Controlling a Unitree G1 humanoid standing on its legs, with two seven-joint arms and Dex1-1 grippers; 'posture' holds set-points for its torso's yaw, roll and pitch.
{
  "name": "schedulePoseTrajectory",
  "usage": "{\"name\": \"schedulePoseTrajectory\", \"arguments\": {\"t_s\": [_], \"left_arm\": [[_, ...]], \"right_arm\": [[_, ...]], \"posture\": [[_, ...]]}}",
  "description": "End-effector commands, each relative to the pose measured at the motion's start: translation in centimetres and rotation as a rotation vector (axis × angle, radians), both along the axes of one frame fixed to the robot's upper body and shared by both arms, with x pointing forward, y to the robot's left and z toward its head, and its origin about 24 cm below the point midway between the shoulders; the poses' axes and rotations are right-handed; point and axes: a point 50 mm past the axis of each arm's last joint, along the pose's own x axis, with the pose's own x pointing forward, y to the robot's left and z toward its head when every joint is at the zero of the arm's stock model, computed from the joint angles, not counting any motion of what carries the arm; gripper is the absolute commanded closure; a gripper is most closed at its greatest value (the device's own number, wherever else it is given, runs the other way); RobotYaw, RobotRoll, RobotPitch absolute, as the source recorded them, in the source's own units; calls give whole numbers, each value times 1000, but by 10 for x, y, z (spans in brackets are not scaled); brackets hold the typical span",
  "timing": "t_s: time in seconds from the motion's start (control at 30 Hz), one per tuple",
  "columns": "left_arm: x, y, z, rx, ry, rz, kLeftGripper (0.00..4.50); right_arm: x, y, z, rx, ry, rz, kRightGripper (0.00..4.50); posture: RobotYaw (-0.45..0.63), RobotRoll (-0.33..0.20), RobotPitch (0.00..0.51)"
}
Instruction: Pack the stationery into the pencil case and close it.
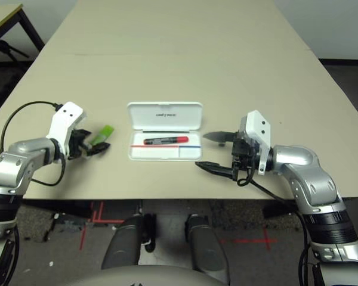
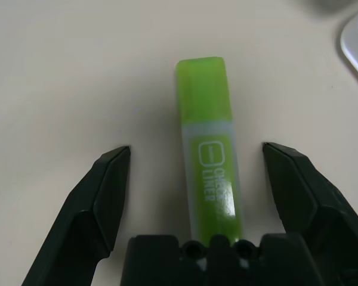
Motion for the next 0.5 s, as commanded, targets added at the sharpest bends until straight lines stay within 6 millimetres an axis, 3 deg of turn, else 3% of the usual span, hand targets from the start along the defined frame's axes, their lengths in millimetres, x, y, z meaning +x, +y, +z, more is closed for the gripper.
{"name": "schedulePoseTrajectory", "arguments": {"t_s": [0.03, 0.1, 0.3, 0.5], "left_arm": [[0, 1, -3, -18, 38, 40, 391], [-1, 0, -3, -46, 61, 39, 979], [0, -2, 1, -70, 74, 39, 3320], [1, -5, 14, -68, 77, -11, 3413]], "right_arm": [[0, 0, -3, -6, 5, 5, 0], [-1, 0, -3, -6, 1, 6, 0], [-2, -1, -4, -11, -9, 0, 0], [-4, -4, -8, -33, -17, 1, 0]], "posture": [[-59, 0, 147], [-63, 0, 146], [-66, 0, 144], [-65, 0, 143]]}}
